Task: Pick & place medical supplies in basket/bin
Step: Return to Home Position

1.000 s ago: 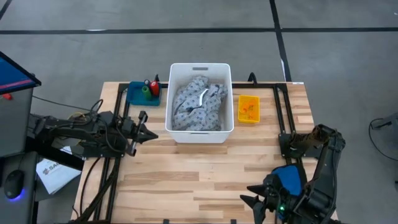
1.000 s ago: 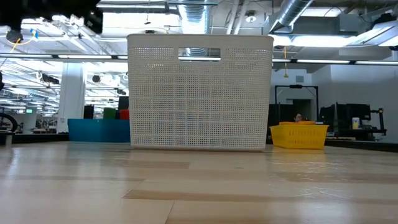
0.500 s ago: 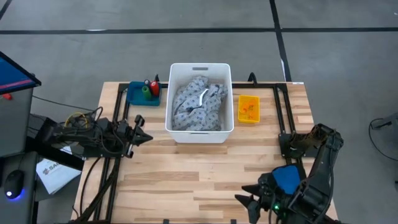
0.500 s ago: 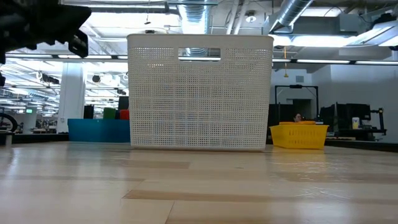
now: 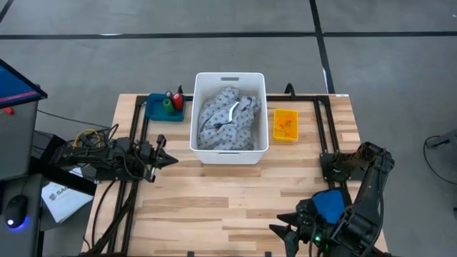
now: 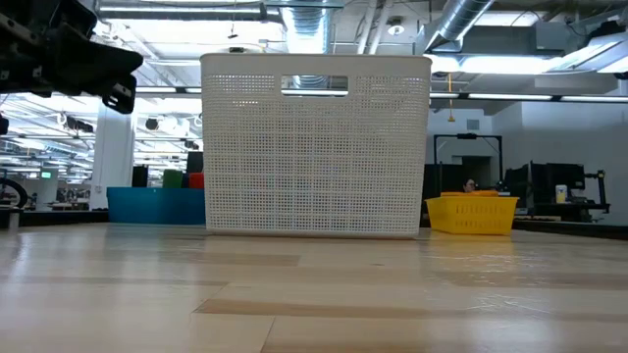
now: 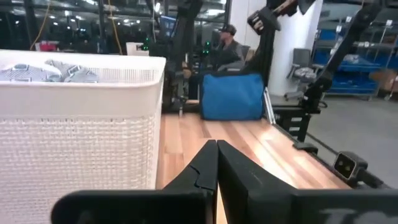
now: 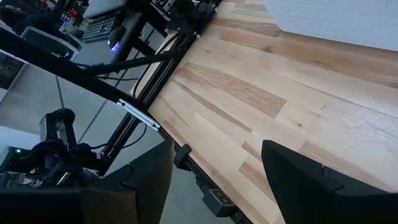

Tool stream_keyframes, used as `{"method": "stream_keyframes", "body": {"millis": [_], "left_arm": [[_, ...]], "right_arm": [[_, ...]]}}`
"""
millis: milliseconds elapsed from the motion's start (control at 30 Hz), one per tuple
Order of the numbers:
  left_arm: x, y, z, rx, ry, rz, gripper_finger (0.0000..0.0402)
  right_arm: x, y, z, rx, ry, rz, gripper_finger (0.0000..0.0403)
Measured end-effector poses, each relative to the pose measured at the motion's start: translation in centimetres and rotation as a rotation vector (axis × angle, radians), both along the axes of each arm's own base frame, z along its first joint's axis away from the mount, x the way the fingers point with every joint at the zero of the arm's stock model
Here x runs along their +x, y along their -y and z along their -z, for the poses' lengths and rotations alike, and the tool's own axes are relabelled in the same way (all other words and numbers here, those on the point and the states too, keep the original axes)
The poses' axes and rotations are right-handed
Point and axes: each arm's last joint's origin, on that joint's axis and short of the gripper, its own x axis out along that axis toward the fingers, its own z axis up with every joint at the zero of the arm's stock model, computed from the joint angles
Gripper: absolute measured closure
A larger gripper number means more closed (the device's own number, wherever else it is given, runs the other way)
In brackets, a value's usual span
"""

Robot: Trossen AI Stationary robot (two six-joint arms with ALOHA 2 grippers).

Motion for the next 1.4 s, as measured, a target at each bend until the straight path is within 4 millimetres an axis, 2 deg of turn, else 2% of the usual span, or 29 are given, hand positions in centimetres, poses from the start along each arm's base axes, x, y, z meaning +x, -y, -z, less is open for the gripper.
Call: {"method": "stream_keyframes", "body": {"millis": [433,667,800,933,1133,1400], "left_arm": [[0.1,0.0,0.3,-0.003,-0.032,-0.017,0.0401],[0.3,0.0,0.6,-0.055,-0.079,-0.015,0.0401],[0.5,0.0,0.8,-0.078,-0.111,-0.015,0.0401],[0.8,0.0,0.9,-0.077,-0.118,-0.014,0.0401],[1.0,0.0,0.9,-0.077,-0.129,-0.014,0.0401],[1.2,0.0,1.2,-0.075,-0.164,-0.016,0.0401]], "right_arm": [[0.0,0.0,0.0,-0.024,-0.004,-0.019,0.0163],[1.3,0.9,0.0,-0.075,-0.035,-0.026,0.0163],[3.5,2.2,0.1,-0.107,-0.122,-0.096,0.0163],[6.4,3.4,-0.7,-0.229,-0.091,-0.199,0.0163],[10.4,5.3,-2.7,-0.441,0.040,-0.333,0.0163],[15.3,9.1,-5.7,-0.551,0.344,-0.597,0.0163]]}}
